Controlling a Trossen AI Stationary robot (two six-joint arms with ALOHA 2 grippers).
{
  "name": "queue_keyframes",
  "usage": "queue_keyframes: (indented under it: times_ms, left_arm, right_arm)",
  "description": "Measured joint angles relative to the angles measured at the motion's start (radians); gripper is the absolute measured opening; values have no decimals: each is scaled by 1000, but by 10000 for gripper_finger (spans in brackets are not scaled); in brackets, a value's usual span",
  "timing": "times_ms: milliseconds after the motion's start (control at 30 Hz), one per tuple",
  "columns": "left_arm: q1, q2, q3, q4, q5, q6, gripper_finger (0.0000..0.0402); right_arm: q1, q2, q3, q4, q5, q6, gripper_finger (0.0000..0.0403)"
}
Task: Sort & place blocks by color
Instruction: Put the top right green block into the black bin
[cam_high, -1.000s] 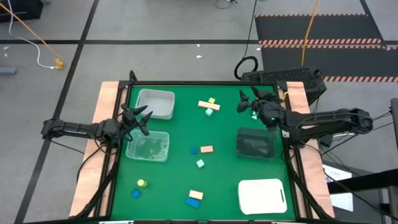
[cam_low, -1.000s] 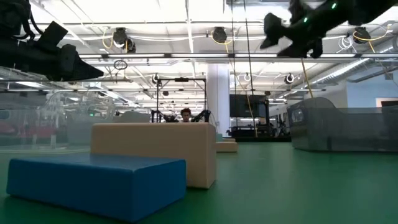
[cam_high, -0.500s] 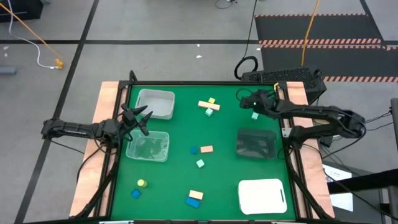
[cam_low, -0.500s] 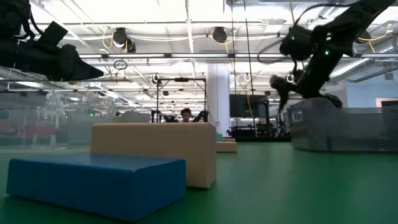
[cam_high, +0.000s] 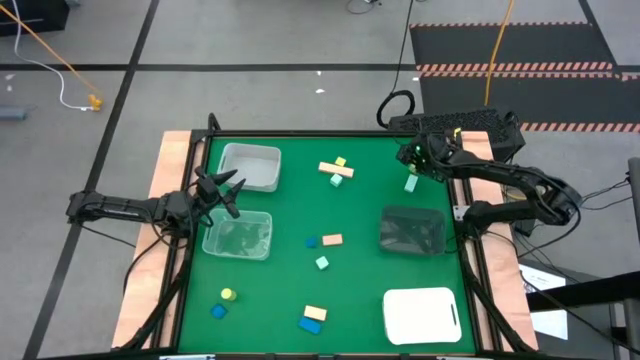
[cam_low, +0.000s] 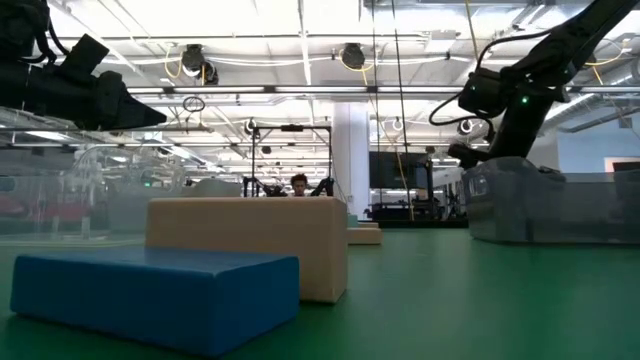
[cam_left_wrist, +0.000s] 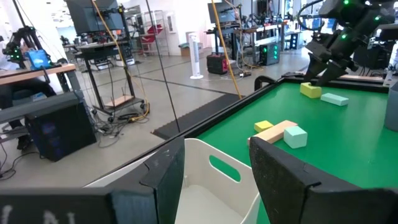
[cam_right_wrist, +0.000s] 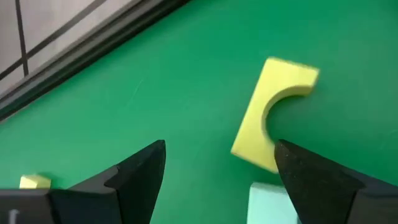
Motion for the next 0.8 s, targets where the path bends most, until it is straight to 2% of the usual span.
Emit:
queue_keyframes:
  times_ms: [233,367,567,800]
  left_arm:
    - [0,0,0,0,0,0,184]
    - [0,0,0,0,0,0,184]
    - [0,0,0,0,0,0,184]
    - [0,0,0,0,0,0,184]
  right_arm:
    - [-58,0,0,-2,6,-11,290]
    - [-70,14,0,-1,78,-10,290]
    - [-63,89,0,4,62,67,290]
    - [-59,203,2,120,60,161,290]
